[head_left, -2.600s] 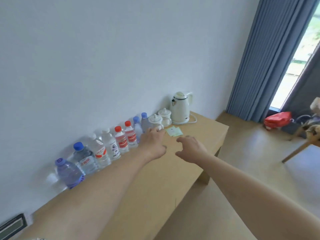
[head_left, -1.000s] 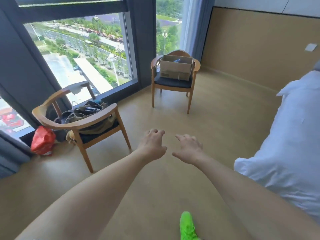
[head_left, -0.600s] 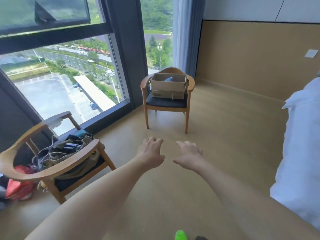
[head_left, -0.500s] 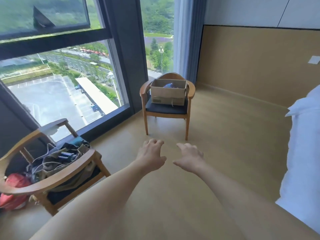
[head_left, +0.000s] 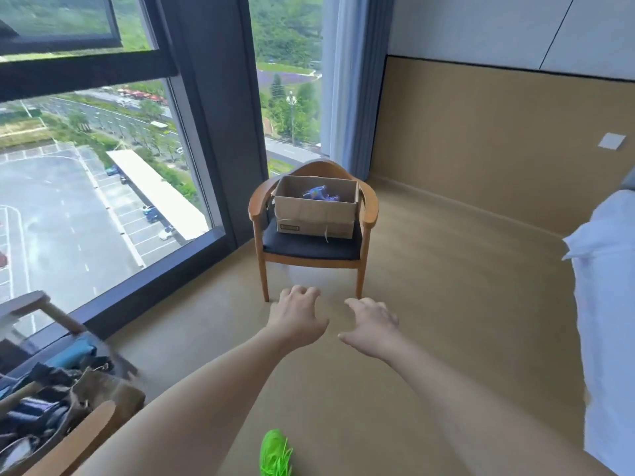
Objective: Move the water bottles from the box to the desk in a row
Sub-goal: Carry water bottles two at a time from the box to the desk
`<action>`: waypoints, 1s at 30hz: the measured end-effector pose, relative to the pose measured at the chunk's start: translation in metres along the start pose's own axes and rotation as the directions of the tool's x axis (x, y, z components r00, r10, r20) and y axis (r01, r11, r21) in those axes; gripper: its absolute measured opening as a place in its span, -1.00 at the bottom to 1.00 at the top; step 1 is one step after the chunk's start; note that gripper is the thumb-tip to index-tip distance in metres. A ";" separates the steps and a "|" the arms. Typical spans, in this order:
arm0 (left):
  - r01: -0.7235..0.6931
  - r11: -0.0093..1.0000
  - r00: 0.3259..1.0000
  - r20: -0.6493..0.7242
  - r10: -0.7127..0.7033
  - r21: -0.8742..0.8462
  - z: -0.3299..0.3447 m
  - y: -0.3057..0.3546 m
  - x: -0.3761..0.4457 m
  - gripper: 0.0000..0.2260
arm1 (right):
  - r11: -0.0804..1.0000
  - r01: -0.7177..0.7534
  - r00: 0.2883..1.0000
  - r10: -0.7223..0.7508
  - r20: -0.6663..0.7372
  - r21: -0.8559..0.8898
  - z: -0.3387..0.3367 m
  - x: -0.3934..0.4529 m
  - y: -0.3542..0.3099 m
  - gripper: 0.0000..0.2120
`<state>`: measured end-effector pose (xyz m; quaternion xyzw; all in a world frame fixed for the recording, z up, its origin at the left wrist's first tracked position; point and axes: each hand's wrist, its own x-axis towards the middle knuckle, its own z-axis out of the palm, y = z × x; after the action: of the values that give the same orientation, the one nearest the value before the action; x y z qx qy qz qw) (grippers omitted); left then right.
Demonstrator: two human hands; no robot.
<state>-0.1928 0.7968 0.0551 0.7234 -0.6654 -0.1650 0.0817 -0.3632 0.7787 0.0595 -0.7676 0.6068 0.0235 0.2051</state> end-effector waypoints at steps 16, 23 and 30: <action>-0.131 0.991 0.987 0.092 0.131 -0.008 -0.064 -0.079 0.298 -0.53 | 0.980 -0.187 0.982 0.185 0.027 0.063 -0.071 0.279 -0.052 -0.31; -0.071 0.997 0.996 0.057 0.071 -0.004 -0.064 -0.091 0.430 -0.53 | 0.992 -0.107 0.994 0.104 0.045 0.071 -0.094 0.423 -0.038 -0.30; 0.098 0.995 0.993 0.069 -0.097 -0.007 -0.063 -0.087 0.545 -0.57 | 0.994 -0.023 0.995 0.013 0.098 0.108 -0.127 0.549 -0.015 -0.32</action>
<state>-0.0568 0.2601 0.0138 0.7485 -0.6308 -0.1972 0.0544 -0.2318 0.2313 0.0233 -0.7476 0.6035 0.0293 0.2758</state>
